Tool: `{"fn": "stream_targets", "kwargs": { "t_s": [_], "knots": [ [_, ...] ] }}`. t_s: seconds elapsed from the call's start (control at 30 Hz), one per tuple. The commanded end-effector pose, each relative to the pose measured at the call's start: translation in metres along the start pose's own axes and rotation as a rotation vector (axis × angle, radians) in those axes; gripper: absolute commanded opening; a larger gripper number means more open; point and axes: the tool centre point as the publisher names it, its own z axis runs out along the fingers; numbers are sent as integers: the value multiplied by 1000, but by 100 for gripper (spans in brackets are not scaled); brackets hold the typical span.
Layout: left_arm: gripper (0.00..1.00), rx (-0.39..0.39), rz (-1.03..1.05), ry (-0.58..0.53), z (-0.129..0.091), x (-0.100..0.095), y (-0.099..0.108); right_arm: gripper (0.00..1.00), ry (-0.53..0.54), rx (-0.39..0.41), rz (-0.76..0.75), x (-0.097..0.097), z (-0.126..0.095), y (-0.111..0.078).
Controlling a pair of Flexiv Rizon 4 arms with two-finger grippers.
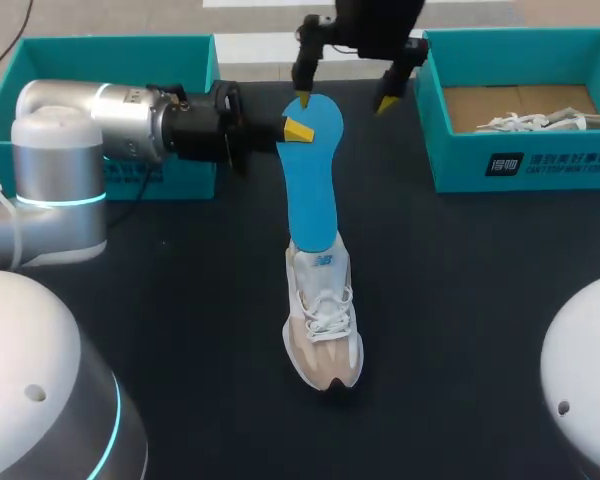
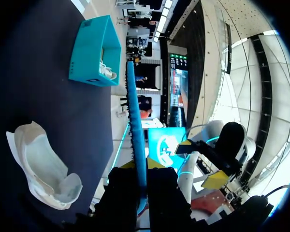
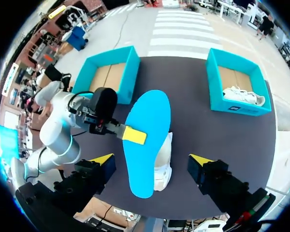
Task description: Take the shoe out of the shoebox, open the shoe tongue, remove and reinsert the insole, then place the shoe into the shoebox
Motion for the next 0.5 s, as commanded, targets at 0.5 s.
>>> {"fn": "stream_targets", "kwargs": {
  "t_s": [0.5],
  "knots": [
    [0, 0, 1, 1, 0, -1, 0, 100, -368, 32, -10, 21, 15, 12]
  ]
}}
